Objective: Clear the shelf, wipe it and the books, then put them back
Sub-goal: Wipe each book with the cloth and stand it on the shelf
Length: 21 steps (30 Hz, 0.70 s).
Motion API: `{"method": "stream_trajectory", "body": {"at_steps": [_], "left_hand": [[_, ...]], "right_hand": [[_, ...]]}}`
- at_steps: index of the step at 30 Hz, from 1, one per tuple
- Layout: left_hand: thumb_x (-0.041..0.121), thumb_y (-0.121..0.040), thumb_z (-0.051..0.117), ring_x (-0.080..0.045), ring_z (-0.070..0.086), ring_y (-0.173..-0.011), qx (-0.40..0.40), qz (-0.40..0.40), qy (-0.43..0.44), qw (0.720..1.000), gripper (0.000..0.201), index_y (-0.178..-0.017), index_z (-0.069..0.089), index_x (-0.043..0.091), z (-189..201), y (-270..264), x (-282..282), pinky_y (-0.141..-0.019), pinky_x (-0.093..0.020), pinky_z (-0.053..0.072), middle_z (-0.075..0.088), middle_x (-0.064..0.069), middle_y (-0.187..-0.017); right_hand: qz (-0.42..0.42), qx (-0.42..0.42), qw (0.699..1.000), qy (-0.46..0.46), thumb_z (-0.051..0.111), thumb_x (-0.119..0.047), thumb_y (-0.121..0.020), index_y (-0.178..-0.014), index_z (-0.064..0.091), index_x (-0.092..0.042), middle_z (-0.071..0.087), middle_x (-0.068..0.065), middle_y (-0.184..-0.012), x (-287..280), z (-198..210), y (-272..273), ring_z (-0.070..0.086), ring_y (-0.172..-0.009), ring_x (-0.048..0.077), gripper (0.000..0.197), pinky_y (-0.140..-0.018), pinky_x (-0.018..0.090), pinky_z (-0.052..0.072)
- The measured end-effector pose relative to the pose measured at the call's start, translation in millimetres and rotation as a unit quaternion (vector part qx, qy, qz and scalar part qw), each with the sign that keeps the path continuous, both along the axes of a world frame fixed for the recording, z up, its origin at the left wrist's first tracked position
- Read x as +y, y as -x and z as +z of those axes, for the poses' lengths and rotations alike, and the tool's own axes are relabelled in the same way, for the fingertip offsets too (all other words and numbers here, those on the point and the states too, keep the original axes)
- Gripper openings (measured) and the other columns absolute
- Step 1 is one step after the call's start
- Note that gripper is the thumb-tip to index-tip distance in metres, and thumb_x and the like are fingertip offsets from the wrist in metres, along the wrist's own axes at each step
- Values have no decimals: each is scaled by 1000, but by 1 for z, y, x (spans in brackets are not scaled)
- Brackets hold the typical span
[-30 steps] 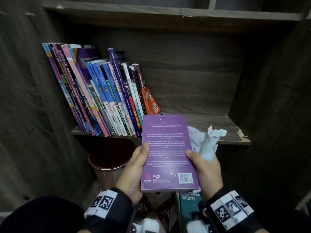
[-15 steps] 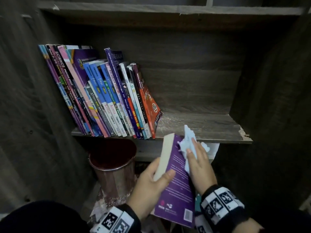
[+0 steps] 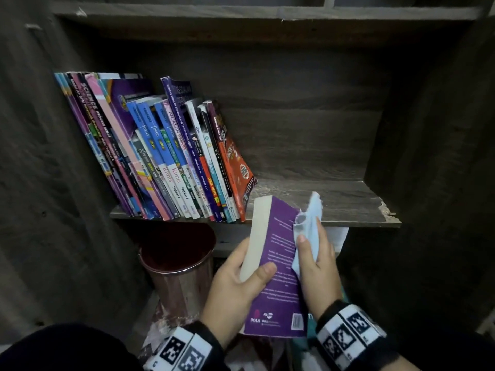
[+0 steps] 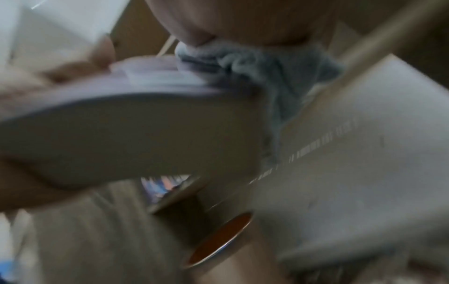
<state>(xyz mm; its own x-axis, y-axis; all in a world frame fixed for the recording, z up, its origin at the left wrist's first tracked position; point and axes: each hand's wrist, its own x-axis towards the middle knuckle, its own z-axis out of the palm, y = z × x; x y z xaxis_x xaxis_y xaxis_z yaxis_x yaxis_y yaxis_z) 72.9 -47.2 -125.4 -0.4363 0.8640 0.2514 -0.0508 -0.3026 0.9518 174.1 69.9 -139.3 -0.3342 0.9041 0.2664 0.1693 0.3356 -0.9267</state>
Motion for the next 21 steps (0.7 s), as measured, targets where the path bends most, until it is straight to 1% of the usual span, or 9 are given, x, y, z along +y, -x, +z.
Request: {"method": "stream_trajectory", "body": {"at_steps": [2, 4, 8, 11, 13, 15, 17, 19, 21], "left_hand": [[23, -83, 71, -31, 70, -88, -19, 33, -21, 999, 37, -118, 61, 30, 6, 3, 0, -74, -42, 59, 72, -8, -106], [22, -81, 65, -31, 70, -86, -37, 75, -46, 995, 38, -118, 60, 25, 13, 10, -3, -72, -41, 60, 73, -10, -104], [23, -82, 60, -32, 69, -90, -66, 97, -70, 991, 41, -123, 58, 19, 23, 27, -10, -73, -41, 59, 71, -14, -109], [26, -85, 70, -30, 70, -85, -87, 12, -33, 996, 35, -119, 62, 27, 28, 34, -12, -68, -38, 59, 70, -16, -110], [25, -80, 67, -30, 70, -83, -89, -64, 8, 994, 41, -121, 60, 29, 31, 35, -9, -67, -39, 59, 69, -18, -112], [22, -83, 66, -29, 70, -81, -61, -101, 36, 992, 43, -124, 55, 27, 33, 33, -3, -68, -38, 59, 69, -17, -112], [25, -86, 66, -26, 70, -80, -30, -97, 40, 994, 38, -122, 55, 26, 38, 32, 6, -69, -37, 59, 71, -14, -109], [30, -82, 63, -24, 69, -80, -2, -93, 33, 995, 40, -121, 57, 26, 45, 36, 15, -70, -35, 59, 72, -12, -107], [32, -81, 62, -21, 70, -80, 25, -109, 36, 993, 41, -121, 57, 23, 54, 43, 24, -69, -32, 58, 73, -8, -102]], "right_hand": [[17, 91, 991, 92, 51, -52, -91, -125, 45, -51, 66, -7, -115, -12, -8, 4, 68, -91, 8, 34, -78, 36, 55], [36, 113, 985, 124, 58, -45, -90, -116, 54, -41, 71, -10, -99, -27, -21, 5, 70, -85, 7, 26, -76, 37, 57], [111, 108, 974, 168, 64, -44, -86, -116, 63, -28, 71, -8, -110, -35, -18, 5, 66, -104, 12, 33, -97, 43, 49], [186, 221, 907, 306, 71, -31, -81, -122, 61, -3, 69, 16, -112, -18, 9, -4, 67, -99, 30, 51, -93, 46, 52], [229, 262, 860, 373, 83, -37, -67, -125, 57, 1, 65, 25, -114, -7, 27, -15, 65, -94, 36, 74, -94, 54, 48], [265, 275, 815, 435, 93, -36, -47, -116, 65, 1, 66, 27, -106, -1, 38, -26, 67, -86, 38, 83, -84, 56, 53], [285, 273, 794, 463, 97, -25, -31, -97, 74, 1, 69, 26, -94, 2, 47, -35, 70, -76, 38, 75, -68, 52, 57], [289, 261, 797, 462, 97, -13, -21, -89, 75, 4, 69, 28, -89, 0, 59, -41, 70, -70, 38, 73, -60, 49, 57], [276, 256, 811, 448, 91, -1, -26, -94, 73, 6, 67, 32, -93, 3, 66, -41, 69, -70, 41, 71, -58, 50, 57]]}}
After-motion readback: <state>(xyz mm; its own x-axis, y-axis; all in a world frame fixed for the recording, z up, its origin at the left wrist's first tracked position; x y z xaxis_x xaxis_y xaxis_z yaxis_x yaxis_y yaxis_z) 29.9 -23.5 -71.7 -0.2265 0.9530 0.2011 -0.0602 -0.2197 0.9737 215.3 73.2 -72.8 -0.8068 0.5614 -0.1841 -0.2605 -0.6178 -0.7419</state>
